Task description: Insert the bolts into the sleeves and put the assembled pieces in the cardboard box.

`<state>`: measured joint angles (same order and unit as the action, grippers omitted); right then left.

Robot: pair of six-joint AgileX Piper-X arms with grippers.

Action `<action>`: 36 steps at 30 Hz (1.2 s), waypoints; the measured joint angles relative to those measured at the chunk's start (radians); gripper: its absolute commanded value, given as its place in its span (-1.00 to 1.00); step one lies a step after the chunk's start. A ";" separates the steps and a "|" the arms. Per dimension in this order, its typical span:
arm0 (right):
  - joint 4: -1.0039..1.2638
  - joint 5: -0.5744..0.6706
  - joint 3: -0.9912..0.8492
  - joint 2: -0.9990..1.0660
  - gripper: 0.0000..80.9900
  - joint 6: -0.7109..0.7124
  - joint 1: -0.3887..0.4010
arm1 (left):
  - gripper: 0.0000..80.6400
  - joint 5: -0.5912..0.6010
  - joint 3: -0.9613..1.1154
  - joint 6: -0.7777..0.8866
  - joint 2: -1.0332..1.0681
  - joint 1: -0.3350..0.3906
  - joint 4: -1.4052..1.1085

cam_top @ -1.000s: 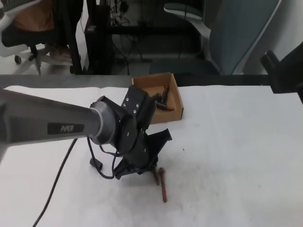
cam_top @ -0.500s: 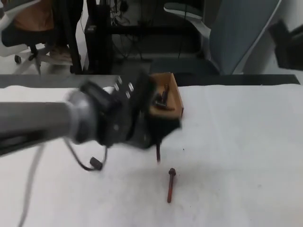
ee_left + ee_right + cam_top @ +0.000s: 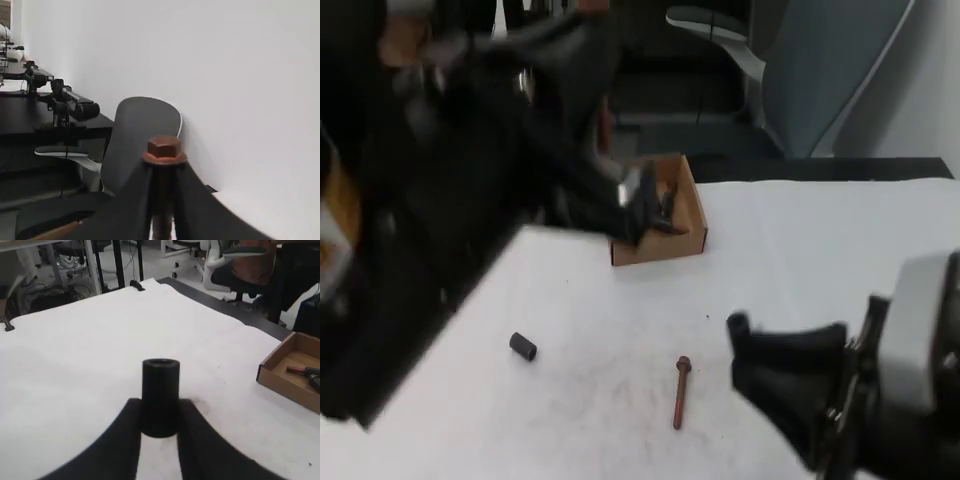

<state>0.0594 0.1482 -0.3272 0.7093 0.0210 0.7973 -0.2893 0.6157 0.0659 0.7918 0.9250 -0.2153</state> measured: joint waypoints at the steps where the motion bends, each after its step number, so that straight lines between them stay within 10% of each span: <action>1: 0.043 -0.011 0.017 0.022 -0.99 0.006 0.015 | -0.96 0.020 -0.020 0.001 0.003 0.000 -0.005; 36: 0.565 -0.210 0.033 0.358 -0.99 -0.029 0.086 | -0.96 0.112 -0.136 0.160 0.297 0.012 -0.443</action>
<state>0.6249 -0.0617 -0.2940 1.0673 -0.0081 0.8833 -0.1777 0.4795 0.2262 1.0892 0.9370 -0.6583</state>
